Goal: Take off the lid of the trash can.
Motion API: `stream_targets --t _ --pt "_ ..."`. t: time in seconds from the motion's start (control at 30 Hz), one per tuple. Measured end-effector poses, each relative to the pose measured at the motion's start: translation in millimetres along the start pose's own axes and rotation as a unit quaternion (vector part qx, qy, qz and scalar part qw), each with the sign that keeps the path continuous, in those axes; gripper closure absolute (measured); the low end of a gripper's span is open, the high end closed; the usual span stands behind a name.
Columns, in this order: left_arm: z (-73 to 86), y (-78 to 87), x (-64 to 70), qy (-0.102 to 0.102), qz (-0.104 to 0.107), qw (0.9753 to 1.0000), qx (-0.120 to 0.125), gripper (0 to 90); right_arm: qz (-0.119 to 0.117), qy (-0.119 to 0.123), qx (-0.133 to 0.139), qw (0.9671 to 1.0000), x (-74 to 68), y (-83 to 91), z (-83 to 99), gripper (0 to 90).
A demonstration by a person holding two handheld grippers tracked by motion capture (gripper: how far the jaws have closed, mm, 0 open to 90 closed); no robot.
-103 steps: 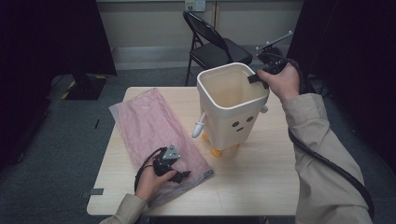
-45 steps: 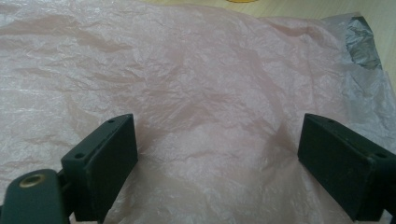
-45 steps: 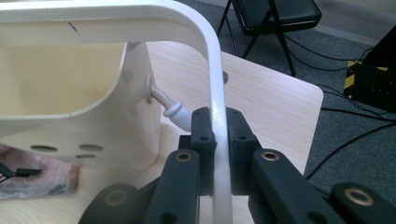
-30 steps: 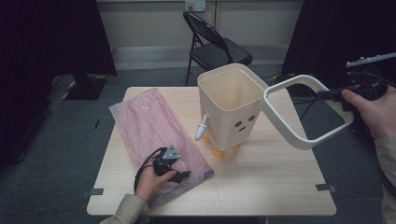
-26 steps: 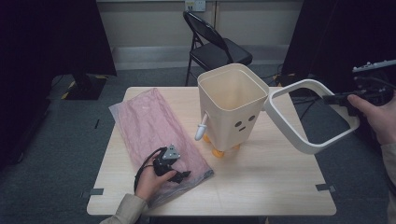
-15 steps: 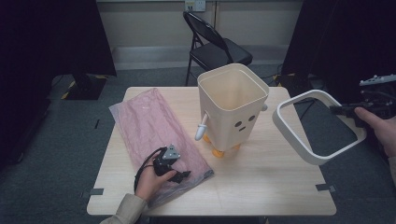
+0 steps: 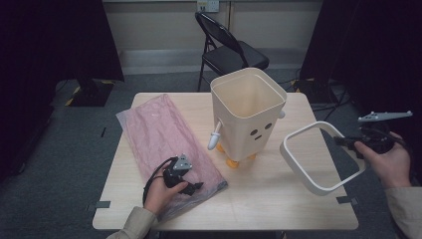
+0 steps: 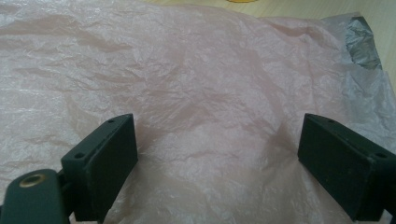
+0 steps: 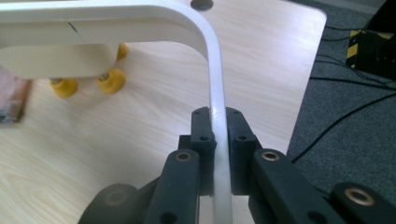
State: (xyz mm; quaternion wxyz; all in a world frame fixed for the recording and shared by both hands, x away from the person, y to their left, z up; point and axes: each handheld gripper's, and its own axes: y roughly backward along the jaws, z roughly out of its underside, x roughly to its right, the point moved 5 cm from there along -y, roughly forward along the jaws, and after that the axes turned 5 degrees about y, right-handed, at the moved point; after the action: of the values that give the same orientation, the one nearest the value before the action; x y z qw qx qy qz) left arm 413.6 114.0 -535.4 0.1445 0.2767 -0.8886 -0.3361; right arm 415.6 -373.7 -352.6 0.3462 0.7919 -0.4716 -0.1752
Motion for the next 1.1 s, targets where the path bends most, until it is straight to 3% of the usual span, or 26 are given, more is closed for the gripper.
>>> stream_targets --t 0.17,0.3,0.5,0.7,0.83,1.1 --pt "0.0 0.0 0.0 0.000 0.000 1.0000 0.000 11.0 -0.004 0.003 -0.006 1.0000 -9.2 -26.9 18.7 84.5" --pt "0.0 0.0 0.0 0.000 0.000 1.0000 0.000 11.0 -0.025 -0.007 -0.012 0.9996 -17.6 -51.3 33.5 84.4" --pt "0.0 0.0 0.0 0.000 0.000 1.0000 0.000 11.0 -0.025 -0.008 -0.022 0.9994 -24.0 -82.5 49.9 84.2" --pt "0.0 0.0 0.0 0.000 0.000 1.0000 0.000 11.0 -0.022 -0.013 -0.032 0.9992 -31.8 -106.1 57.8 84.1" --pt "0.0 0.0 0.1 0.000 0.000 1.0000 0.000 11.0 -0.006 -0.001 -0.038 0.9993 -35.5 -121.4 60.7 83.6" --pt "0.3 0.3 0.1 0.001 0.000 1.0000 0.000 11.0 0.002 -0.008 -0.048 0.9988 -36.9 -139.3 64.7 81.0"
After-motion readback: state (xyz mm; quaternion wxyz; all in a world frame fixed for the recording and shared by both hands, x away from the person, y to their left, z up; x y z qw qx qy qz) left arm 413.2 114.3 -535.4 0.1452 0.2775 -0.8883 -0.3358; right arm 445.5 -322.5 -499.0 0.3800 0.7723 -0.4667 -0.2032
